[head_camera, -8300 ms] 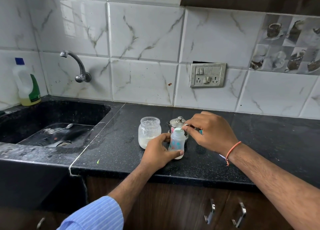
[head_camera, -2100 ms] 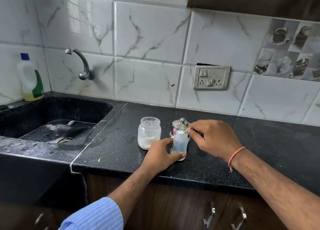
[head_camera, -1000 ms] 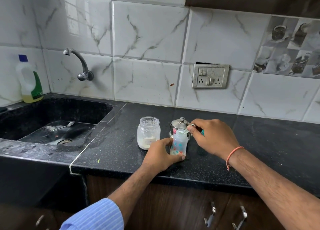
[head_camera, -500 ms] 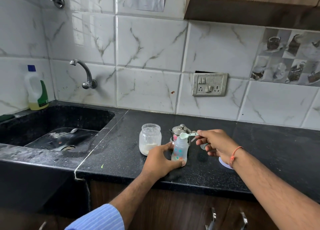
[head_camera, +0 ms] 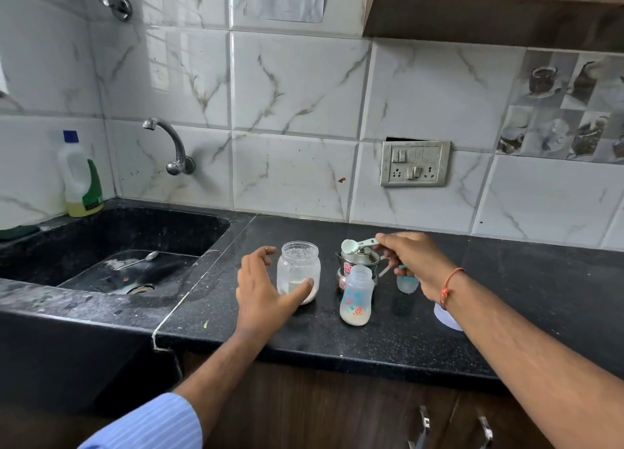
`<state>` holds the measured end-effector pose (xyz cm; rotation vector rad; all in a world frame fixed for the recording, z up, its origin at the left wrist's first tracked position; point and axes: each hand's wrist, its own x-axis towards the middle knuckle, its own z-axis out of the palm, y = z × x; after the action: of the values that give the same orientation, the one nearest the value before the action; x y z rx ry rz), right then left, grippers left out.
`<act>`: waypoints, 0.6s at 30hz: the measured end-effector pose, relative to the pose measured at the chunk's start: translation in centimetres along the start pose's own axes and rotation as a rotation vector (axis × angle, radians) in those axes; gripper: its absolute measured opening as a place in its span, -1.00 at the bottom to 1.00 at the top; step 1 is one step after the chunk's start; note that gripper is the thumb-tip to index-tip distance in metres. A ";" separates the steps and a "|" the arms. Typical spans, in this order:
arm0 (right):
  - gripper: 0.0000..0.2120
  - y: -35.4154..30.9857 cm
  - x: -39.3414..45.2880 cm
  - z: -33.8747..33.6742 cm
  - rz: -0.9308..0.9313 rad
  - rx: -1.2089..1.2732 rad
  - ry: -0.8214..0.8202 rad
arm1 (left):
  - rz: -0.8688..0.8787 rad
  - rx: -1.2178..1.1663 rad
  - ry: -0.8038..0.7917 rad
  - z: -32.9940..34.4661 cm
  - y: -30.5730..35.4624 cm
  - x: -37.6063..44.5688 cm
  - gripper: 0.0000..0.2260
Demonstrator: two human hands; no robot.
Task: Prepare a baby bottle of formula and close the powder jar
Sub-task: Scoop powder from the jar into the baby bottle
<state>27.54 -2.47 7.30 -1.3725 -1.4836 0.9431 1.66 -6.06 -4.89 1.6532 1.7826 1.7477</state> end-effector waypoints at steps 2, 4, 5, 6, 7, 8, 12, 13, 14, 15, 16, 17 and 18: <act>-0.77 -1.3 0.3 1.2 -0.057 -0.025 0.003 | -0.076 -0.012 -0.150 -0.1 -0.9 1.0 0.03; -0.77 -2.5 0.7 2.5 -0.122 -0.040 -0.019 | -0.127 -0.008 -0.297 -0.1 -1.6 1.9 0.24; -0.76 -2.9 1.0 3.2 -0.154 -0.063 -0.032 | -0.134 -0.002 -0.346 0.1 -1.9 2.4 0.27; -0.75 -3.2 1.3 4.0 -0.182 -0.111 -0.040 | -0.125 0.007 -0.373 0.3 -2.1 2.7 0.24; -0.72 -3.5 1.6 4.7 -0.207 -0.190 -0.043 | -0.110 0.021 -0.380 0.6 -2.5 2.9 0.19; -0.69 -3.7 1.9 5.4 -0.235 -0.293 -0.043 | -0.098 0.034 -0.375 0.9 -2.7 3.1 0.13; -0.62 -3.5 3.0 8.0 -0.366 -0.672 -0.080 | -0.072 0.018 -0.346 1.2 -3.1 3.4 0.02; -0.62 -3.3 3.3 8.5 -0.387 -0.730 -0.087 | -0.063 0.016 -0.341 1.1 -3.0 3.4 0.01; -0.62 -3.2 3.5 9.0 -0.402 -0.774 -0.094 | -0.059 0.015 -0.338 1.1 -3.0 3.3 -0.01; -0.63 -3.0 3.6 9.4 -0.413 -0.807 -0.105 | -0.059 0.012 -0.339 1.1 -2.9 3.2 -0.02; -0.65 -2.9 3.7 9.8 -0.421 -0.829 -0.119 | -0.060 0.008 -0.340 1.1 -2.7 3.2 -0.03; -0.68 -2.7 3.7 10.1 -0.430 -0.840 -0.134 | -0.061 0.005 -0.338 1.1 -2.8 3.2 -0.04; -0.70 -2.6 3.8 10.3 -0.434 -0.844 -0.146 | -0.065 0.005 -0.336 1.2 -2.8 3.2 -0.05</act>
<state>16.96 1.39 6.85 -1.4434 -2.3170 0.1151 -0.31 -2.19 -5.66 1.7457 1.6644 1.3431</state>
